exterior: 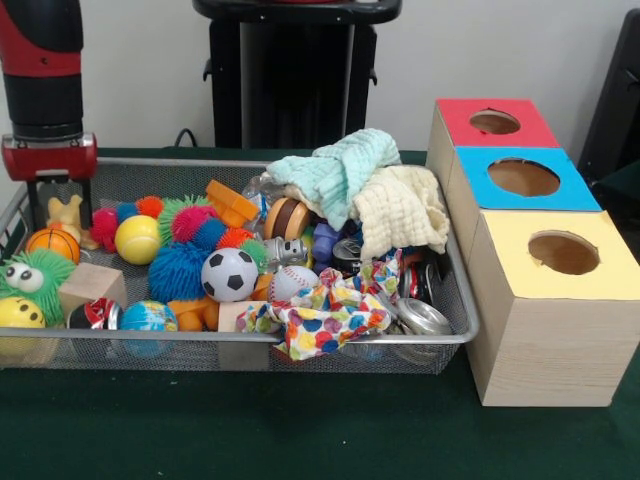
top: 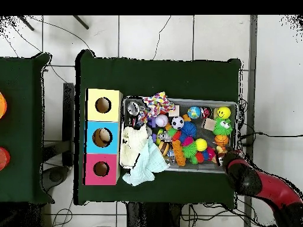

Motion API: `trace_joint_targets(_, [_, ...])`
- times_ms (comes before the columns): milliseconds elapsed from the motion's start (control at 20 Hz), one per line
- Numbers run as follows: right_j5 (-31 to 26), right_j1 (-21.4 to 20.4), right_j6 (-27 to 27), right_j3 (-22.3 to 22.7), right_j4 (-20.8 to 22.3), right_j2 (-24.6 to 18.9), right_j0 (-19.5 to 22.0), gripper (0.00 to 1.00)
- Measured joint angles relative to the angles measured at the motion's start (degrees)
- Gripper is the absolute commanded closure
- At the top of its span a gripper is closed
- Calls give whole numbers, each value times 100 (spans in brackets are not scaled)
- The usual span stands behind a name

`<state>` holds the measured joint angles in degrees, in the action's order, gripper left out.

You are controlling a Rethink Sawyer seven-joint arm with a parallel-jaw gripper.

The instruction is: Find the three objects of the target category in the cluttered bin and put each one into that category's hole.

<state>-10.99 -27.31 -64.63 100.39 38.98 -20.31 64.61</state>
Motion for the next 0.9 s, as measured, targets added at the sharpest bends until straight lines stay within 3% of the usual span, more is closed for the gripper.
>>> trace_joint_targets(300, [0,74,0,-90,188,7,-109,0])
trace_joint_targets(600, [-92,412,0,-450,216,5,-225,0])
trace_joint_targets(900, [-675,474,0,-677,182,-129,-272,0])
